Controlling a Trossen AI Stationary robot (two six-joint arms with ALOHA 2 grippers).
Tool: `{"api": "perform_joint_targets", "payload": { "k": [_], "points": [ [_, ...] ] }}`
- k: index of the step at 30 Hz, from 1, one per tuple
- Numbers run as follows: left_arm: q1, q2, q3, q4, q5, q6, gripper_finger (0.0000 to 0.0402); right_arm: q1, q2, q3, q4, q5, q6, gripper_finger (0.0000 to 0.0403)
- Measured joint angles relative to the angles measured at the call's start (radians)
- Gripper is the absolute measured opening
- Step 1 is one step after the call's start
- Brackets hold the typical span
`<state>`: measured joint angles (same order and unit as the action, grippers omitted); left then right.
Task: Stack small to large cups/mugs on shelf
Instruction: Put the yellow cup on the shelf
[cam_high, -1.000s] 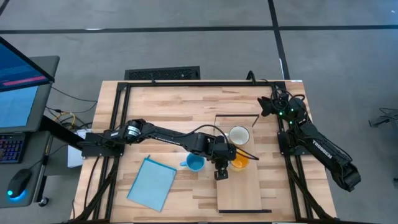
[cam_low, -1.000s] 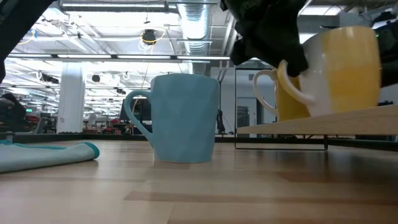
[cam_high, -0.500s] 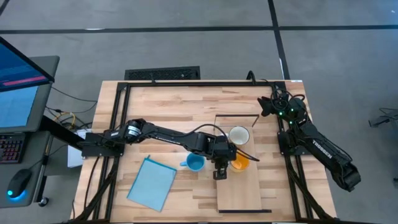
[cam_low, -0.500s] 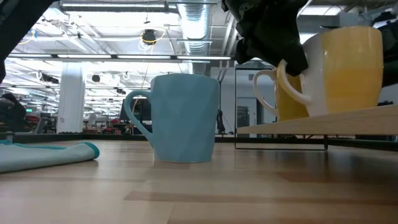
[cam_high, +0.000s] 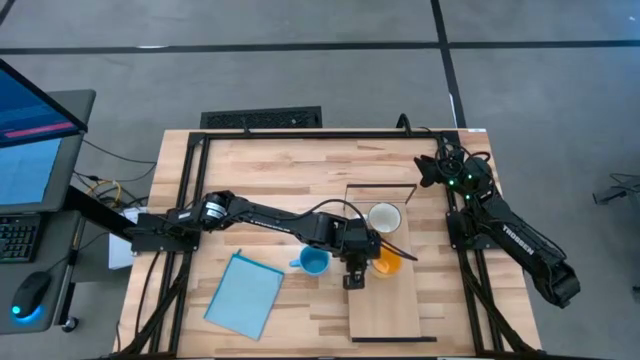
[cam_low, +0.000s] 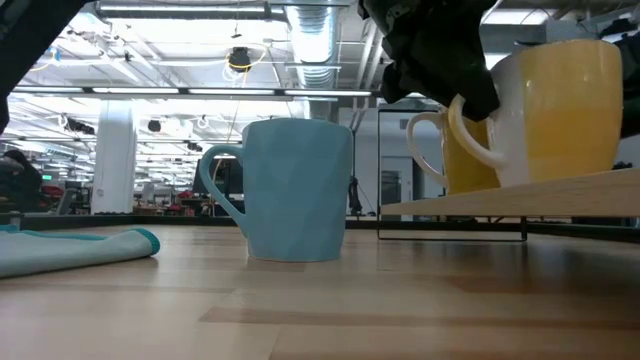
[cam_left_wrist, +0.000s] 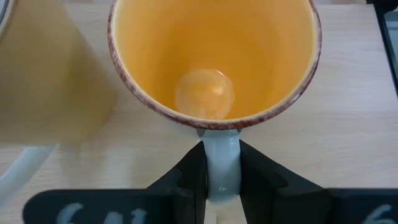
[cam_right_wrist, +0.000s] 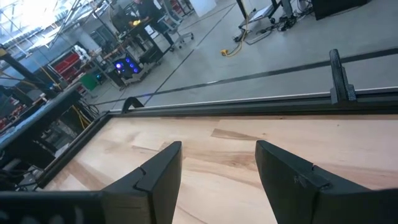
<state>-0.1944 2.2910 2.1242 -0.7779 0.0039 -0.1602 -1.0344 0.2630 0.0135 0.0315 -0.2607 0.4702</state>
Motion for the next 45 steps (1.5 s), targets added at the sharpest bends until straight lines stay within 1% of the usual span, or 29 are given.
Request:
{"api": "perform_joint_targets", "payload": {
  "k": [4,26,30,39,45],
  "points": [
    [0.005,0.000,0.000,0.012,0.001,0.010,0.0062,0.000,0.000,0.000,0.000,0.000,0.000,0.0226],
    [0.006,0.000,0.000,0.009,0.000,-0.045,0.0065,0.000,0.000,0.000,0.000,0.000,-0.001,0.0226],
    [0.006,0.000,0.000,0.000,0.000,-0.064,0.0079,0.000,0.000,0.000,0.000,0.000,-0.005,0.0226],
    [0.009,0.000,-0.001,-0.010,-0.003,-0.064,0.0141,0.000,0.000,0.000,0.000,0.000,-0.007,0.0226],
    [0.009,0.000,-0.001,-0.023,-0.019,-0.057,0.0155,0.000,0.000,0.000,0.000,0.000,-0.008,0.0226]
  ]
}}
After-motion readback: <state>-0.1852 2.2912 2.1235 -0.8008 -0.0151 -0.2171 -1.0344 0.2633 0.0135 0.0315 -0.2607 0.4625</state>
